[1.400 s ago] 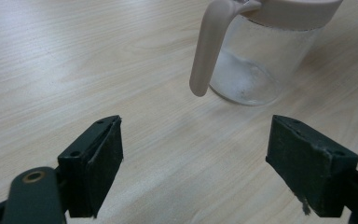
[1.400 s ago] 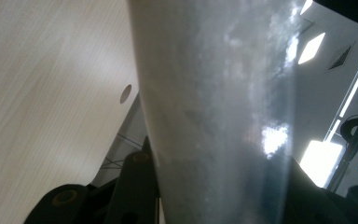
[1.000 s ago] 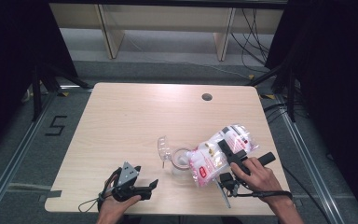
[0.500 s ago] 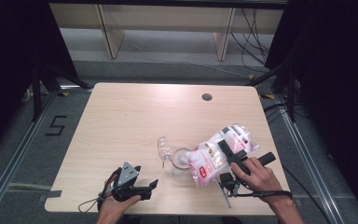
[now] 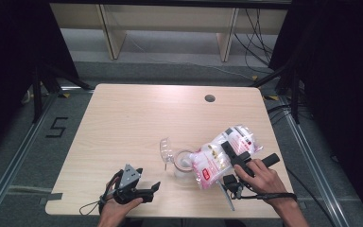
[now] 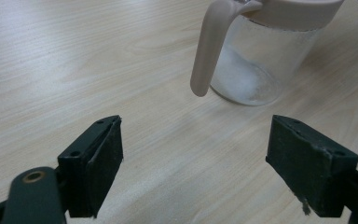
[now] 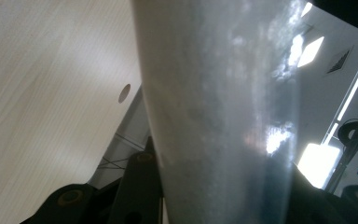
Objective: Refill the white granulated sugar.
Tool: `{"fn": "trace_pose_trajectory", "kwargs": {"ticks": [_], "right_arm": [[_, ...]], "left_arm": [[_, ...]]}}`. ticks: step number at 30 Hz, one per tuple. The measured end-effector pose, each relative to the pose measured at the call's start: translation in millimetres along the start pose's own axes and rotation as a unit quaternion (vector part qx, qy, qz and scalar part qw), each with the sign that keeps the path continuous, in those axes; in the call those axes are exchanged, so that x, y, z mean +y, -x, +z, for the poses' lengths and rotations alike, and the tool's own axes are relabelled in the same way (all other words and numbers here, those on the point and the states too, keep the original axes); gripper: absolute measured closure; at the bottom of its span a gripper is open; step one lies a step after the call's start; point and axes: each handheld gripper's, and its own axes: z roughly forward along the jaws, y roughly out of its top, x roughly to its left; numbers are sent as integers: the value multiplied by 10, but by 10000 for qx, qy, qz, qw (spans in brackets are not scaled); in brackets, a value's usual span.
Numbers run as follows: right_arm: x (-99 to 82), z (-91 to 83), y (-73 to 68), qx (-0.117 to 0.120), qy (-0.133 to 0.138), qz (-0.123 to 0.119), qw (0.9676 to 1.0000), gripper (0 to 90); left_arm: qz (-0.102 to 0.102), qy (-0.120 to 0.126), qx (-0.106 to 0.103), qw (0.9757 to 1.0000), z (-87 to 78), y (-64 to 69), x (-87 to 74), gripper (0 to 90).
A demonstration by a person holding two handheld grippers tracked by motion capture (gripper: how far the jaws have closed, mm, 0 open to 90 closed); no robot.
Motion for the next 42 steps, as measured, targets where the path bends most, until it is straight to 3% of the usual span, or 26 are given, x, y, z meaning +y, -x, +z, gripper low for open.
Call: {"fn": "trace_pose_trajectory", "kwargs": {"ticks": [13,19,42], "right_arm": [[-5,-3,2,-19,-13,-17,10000,726],[-8,-12,-12,-27,-63,90,9999,731],[-21,-6,1,-17,-6,-11,10000,746]], "left_arm": [[10,-1,3,10000,-1,-2,0,179],[-10,-10,-1,10000,-2,4,-1,179],[-19,17,-2,10000,3,4,-1,179]]}}
